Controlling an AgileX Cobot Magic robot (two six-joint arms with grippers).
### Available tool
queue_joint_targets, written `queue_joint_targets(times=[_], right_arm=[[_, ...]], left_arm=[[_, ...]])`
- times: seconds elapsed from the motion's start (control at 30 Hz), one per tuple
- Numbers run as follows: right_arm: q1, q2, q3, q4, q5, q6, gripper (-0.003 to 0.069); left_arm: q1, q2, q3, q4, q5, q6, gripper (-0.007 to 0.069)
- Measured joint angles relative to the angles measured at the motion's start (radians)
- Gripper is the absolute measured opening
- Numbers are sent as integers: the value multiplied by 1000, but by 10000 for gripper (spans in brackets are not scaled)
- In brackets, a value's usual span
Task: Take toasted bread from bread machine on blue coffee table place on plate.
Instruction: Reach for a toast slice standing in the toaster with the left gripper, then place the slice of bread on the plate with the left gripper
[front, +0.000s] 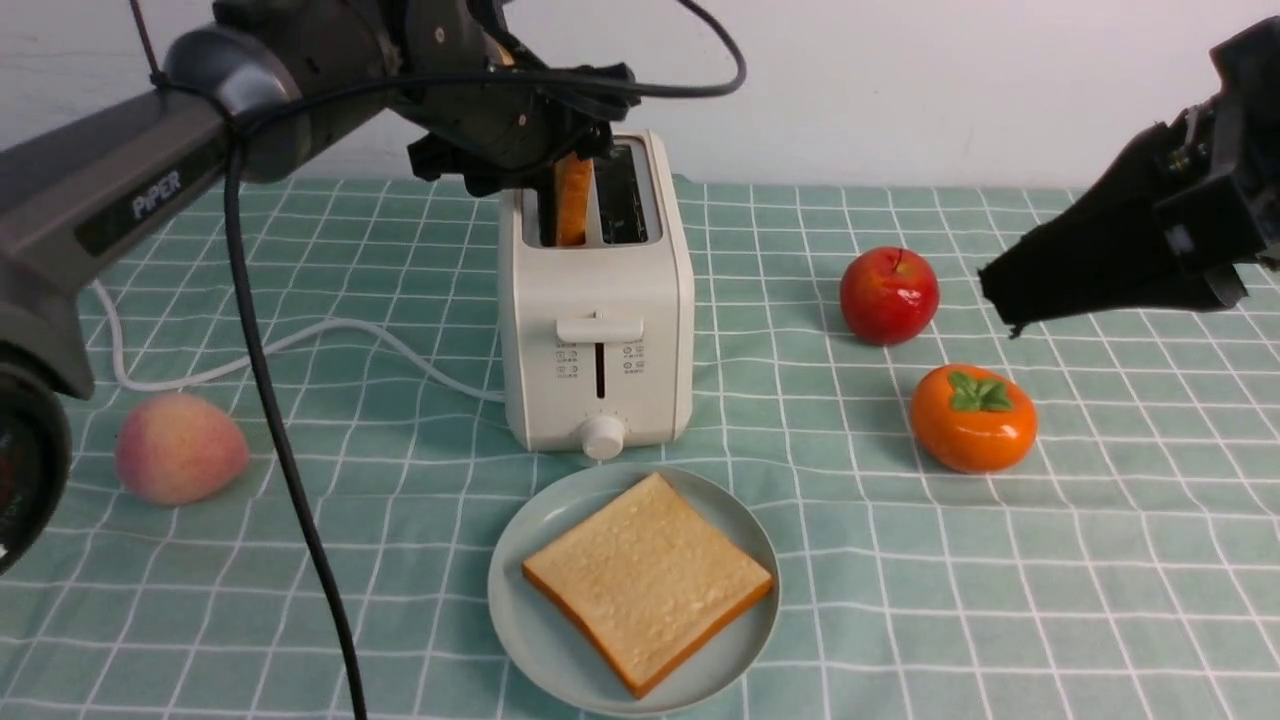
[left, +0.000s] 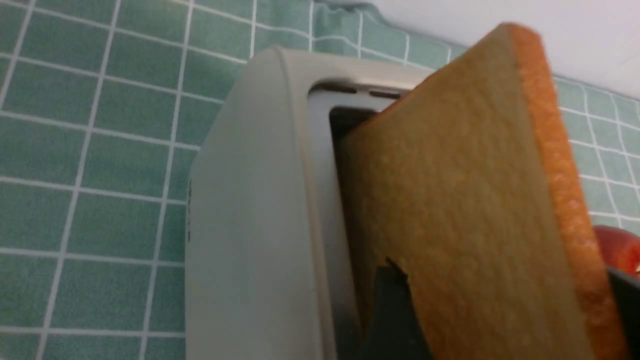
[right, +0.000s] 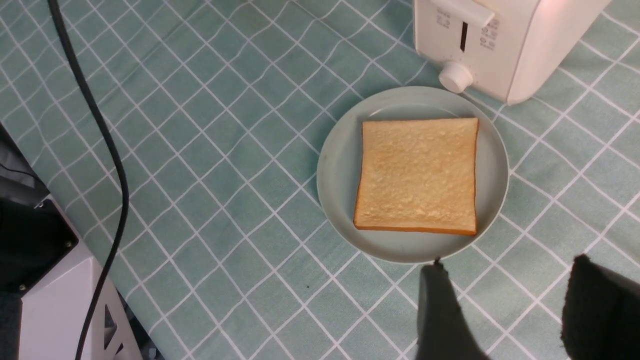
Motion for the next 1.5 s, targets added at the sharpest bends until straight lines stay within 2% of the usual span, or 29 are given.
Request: queue_joint_targets(times=[0.1,0.13,0.27,0.37,0.57,0.63,0.73,0.77,0.83,0.9,0.93,1.0,1.07,1.2,1.3,1.4,1.43,1.47,1.5], right_arm=[[0,0,0,0,0,0,340],[0,0,0,0,0,0,340],[0,0,0,0,0,0,340],[0,0,0,0,0,0,340],[0,0,0,0,1,0,340],[0,0,0,0,1,0,340],[0,0,0,0,1,0,340],[0,0,0,0,1,0,340],[0,0,0,0,1,0,340],[0,0,0,0,1,0,340],[0,0,0,0,1,0,340],[0,0,0,0,1,0,340],[0,0,0,0,1,0,340],[0,0,0,0,1,0,340],[0,0,0,12,0,0,339],[0,2,0,34,0,0,339],[0,2,0,37,0,0,339],[0,4,0,46,0,0,339],[0,6,0,48,0,0,339]], left_arm=[[0,-1,0,13,-1,0,345],[0,-1,0,16,-1,0,336],[0,-30,0,64,35,0,93],[1,-67,0,100,64,0,84],[4,-293,0,281,193,0,91],[6,-433,9,409,303,15,91],[11,-541,62,483,375,34,91],[12,-624,146,522,415,43,91],[12,-668,207,525,427,44,91],[12,-774,414,493,398,42,91],[12,-774,414,488,393,40,91],[12,-843,639,389,287,17,91],[12,-855,729,329,234,10,91],[11,-821,967,-71,86,65,91],[11,-745,1056,-394,22,245,91],[11,-659,1068,-734,-14,536,91],[11,-647,1068,-782,-20,580,91],[11,-605,1068,-948,-26,741,91],[11,-575,1068,-1059,-26,859,91]])
